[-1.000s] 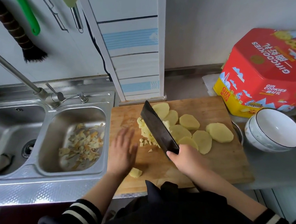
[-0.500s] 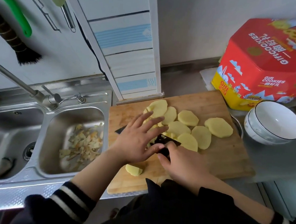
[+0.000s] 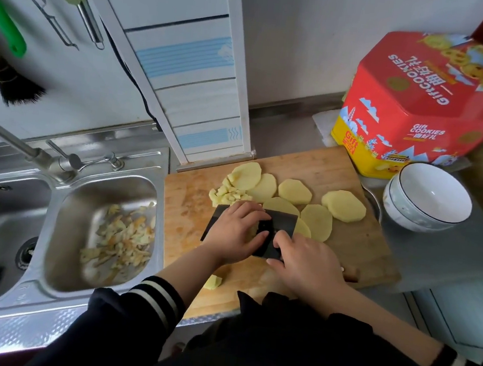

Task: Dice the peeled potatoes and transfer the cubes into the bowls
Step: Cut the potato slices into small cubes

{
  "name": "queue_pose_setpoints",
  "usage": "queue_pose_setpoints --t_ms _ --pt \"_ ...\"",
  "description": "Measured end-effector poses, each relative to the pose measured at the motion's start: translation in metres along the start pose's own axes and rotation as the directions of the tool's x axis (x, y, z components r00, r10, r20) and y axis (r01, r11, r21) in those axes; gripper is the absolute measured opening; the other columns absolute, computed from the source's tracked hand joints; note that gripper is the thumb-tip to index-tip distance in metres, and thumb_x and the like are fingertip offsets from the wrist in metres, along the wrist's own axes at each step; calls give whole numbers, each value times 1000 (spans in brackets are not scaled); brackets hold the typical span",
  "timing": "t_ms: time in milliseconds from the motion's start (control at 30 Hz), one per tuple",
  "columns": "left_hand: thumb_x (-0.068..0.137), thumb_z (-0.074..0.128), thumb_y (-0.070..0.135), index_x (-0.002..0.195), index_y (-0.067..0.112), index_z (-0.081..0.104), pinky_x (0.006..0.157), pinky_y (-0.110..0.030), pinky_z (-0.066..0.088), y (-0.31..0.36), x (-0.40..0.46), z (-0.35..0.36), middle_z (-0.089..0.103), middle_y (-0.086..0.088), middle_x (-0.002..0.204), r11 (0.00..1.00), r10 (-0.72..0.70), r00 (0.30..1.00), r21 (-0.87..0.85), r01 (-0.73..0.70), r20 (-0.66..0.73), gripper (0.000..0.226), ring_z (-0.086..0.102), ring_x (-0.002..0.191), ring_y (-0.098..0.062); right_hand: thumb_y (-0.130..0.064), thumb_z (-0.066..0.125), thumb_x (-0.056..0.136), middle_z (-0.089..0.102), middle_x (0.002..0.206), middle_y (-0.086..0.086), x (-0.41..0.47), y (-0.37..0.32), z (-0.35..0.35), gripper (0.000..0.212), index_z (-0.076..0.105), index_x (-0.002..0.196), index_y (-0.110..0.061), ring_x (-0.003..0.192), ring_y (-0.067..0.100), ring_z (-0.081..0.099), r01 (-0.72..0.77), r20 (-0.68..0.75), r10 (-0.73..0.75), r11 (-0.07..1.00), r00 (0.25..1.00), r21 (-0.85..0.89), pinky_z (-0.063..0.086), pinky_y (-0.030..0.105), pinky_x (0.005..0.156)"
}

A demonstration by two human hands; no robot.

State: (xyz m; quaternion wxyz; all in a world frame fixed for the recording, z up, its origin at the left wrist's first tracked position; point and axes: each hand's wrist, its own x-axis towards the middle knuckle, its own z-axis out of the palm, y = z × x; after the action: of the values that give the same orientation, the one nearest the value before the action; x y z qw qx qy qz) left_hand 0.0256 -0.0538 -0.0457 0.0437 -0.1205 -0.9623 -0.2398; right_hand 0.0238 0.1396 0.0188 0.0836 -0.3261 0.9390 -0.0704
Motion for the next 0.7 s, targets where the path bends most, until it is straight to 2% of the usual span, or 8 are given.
queue_pose_setpoints --t_ms 200,400,500,600,700 --pt "92 50 42 109 16 61 95 -32 44 -2 3 2 57 -1 117 1000 -29 999 3 29 -42 33 50 110 -19 -52 47 96 62 99 0 -2 2 2 40 43 122 -23 84 19 62 2 -28 -3 1000 1000 -7 43 30 63" --pt "92 45 38 108 12 60 88 -36 51 -9 1 2 57 -4 115 994 -112 992 9 113 -63 35 55 107 -23 -53 59 89 64 85 -2 -9 6 -1 43 51 118 -22 72 18 62 -11 -54 9 1000 998 -29 45 30 57" --pt "93 47 35 107 10 59 88 -38 52 -10 3 2 58 -6 115 992 -114 991 50 118 -72 31 55 106 -25 -54 58 89 65 88 -2 -11 10 -6 43 49 118 -23 76 19 63 -23 -38 22 999 999 -25 46 30 60" --pt "95 55 27 108 8 60 91 -37 47 -14 7 3 58 -7 117 979 -191 979 61 195 -70 23 54 109 -26 -55 60 87 64 85 -3 -13 15 -11 44 50 116 -24 74 18 63 -34 -59 32 999 998 -30 46 30 59" --pt "98 51 27 111 9 59 96 -36 43 -18 11 2 57 -6 120 956 -284 957 64 288 -60 24 51 113 -25 -57 55 89 63 92 -6 -16 19 -18 44 44 118 -26 82 16 62 -60 -44 57 997 997 -55 45 28 63"
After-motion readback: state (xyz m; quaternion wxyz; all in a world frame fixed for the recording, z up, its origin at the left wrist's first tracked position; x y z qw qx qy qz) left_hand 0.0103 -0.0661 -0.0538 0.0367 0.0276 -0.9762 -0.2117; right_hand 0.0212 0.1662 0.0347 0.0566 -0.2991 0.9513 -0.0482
